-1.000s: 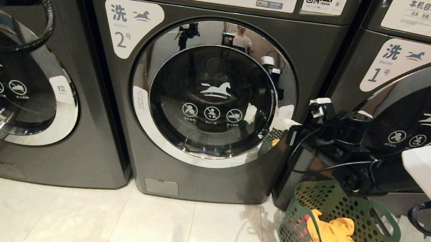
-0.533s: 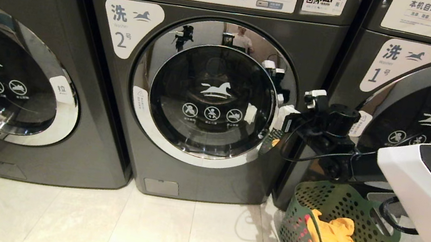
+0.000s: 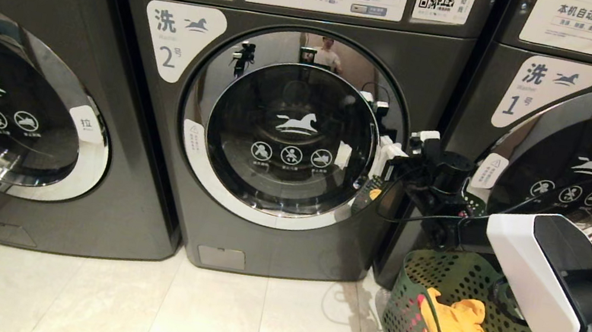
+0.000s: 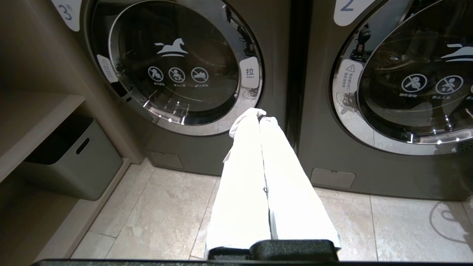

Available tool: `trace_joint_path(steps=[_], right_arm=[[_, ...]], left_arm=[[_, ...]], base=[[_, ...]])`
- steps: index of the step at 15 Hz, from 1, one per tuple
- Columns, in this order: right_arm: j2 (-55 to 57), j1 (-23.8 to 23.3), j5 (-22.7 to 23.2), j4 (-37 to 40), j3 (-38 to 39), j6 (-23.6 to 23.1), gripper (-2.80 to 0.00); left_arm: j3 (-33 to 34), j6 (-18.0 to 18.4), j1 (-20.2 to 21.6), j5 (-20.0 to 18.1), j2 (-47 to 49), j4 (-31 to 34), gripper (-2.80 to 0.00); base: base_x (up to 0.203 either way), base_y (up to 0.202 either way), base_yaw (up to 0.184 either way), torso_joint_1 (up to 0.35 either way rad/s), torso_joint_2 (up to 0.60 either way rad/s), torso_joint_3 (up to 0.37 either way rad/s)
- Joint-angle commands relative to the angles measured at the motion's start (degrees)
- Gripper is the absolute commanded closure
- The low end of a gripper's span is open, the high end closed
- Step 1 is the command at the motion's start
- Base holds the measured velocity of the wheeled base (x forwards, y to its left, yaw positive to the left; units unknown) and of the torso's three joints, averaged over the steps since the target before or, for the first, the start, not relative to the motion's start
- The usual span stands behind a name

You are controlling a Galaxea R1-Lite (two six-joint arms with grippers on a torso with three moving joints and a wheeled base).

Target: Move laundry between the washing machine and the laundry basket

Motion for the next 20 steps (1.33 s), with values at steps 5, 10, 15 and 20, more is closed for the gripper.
trace_joint_path(steps=[5, 10, 15, 20], right_arm=[[3.64, -0.06, 0.10, 0.36, -0.90, 1.12, 0.00], [3.02, -0.13, 0.32, 1.50, -0.81, 1.29, 0.00], [2.94, -0.24, -0.34, 1.23, -0.63, 1.29, 0.00], [2.94, -0.24, -0.25, 1.33, -0.63, 0.94, 0.00]], left_arm=[[-0.74, 0.07, 0.12, 0.20, -4.91, 5.34, 0.00], [-0.02, -0.29, 0.04, -0.07, -6.30, 9.48, 0.00], [0.47, -0.37, -0.32, -2.48, -5.13, 8.29, 0.00], [1.47, -0.21, -0.32, -2.70, -6.31, 8.34, 0.00]], base=[[0.000, 0.000, 0.000, 0.000, 0.00, 0.000], [0.000, 0.000, 0.000, 0.000, 0.00, 0.000], [0.000, 0.000, 0.000, 0.000, 0.00, 0.000], [0.000, 0.000, 0.000, 0.000, 0.00, 0.000]])
